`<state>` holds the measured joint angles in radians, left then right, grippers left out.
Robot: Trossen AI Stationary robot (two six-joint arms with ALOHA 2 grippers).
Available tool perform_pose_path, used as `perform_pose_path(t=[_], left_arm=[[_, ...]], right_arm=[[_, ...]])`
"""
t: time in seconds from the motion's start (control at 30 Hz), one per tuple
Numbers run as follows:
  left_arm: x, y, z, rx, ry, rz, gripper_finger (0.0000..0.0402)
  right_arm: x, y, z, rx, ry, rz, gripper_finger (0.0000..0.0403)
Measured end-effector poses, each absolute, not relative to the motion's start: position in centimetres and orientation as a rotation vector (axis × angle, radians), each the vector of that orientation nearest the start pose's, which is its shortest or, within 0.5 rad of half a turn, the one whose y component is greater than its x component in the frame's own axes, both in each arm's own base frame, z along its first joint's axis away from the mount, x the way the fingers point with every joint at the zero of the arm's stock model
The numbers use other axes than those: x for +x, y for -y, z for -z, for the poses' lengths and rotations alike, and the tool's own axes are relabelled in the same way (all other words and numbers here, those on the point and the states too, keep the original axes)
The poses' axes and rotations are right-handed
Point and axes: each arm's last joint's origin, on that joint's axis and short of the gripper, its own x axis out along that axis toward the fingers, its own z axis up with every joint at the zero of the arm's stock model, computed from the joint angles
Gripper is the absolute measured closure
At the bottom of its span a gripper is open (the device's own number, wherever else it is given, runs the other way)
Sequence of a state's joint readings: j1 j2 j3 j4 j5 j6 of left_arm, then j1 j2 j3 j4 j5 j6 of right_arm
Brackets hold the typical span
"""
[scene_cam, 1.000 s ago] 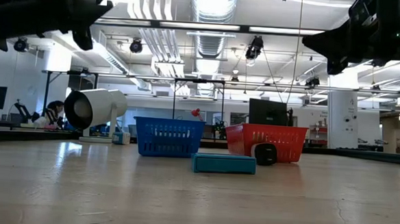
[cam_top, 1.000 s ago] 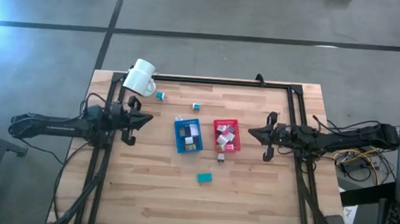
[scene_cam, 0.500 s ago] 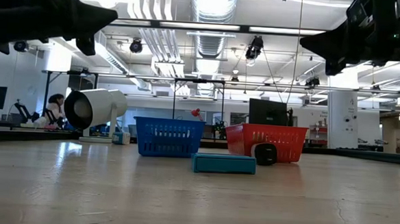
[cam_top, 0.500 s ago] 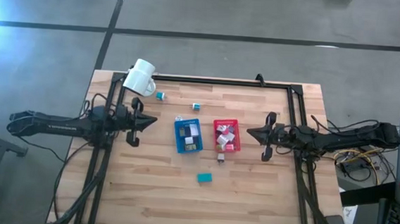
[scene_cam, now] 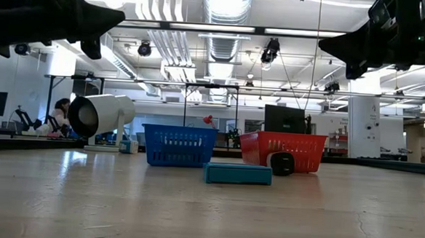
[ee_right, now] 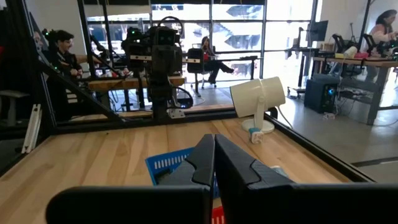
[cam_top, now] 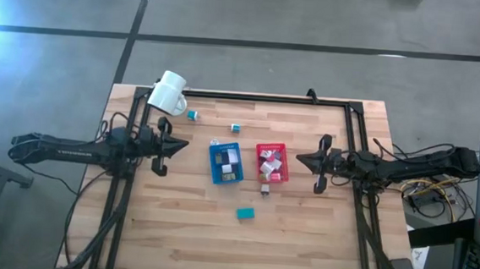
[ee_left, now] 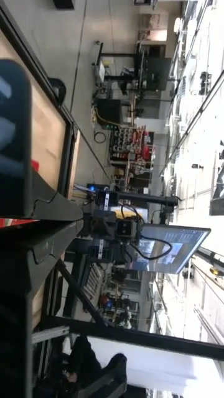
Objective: Pick & Place Office items
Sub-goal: Put the top light blue charger adapter into the red bin
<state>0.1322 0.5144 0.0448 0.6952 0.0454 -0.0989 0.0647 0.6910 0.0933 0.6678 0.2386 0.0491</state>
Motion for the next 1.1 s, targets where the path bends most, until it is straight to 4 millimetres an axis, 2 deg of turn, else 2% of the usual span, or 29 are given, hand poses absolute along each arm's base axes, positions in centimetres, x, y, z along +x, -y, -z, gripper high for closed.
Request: perform_pose_path(t=[0.13,0.43,0.7,0.9,1.1], left_arm=[[12.92,-1.41,-19.75,-0.048,0.223,-0.020,0.0396],[12.92,-1.42,-19.73,-0.052,0.221,-0.021,0.0396],[12.94,-1.84,-19.53,-0.060,0.207,-0.164,0.0396],[12.98,-1.89,-19.47,-0.023,0.198,-0.183,0.0396],[12.97,-2.29,-18.98,-0.044,0.150,-0.322,0.0396]], right_arm=[[14.86,-0.28,-19.04,0.049,0.075,0.173,0.0394],[14.85,-0.29,-19.05,0.038,0.075,0.172,0.0394],[14.85,-0.28,-19.05,0.037,0.075,0.173,0.0394],[14.90,-0.29,-19.27,0.034,0.081,0.172,0.0394],[14.93,-0.28,-19.42,0.035,0.087,0.173,0.0394]])
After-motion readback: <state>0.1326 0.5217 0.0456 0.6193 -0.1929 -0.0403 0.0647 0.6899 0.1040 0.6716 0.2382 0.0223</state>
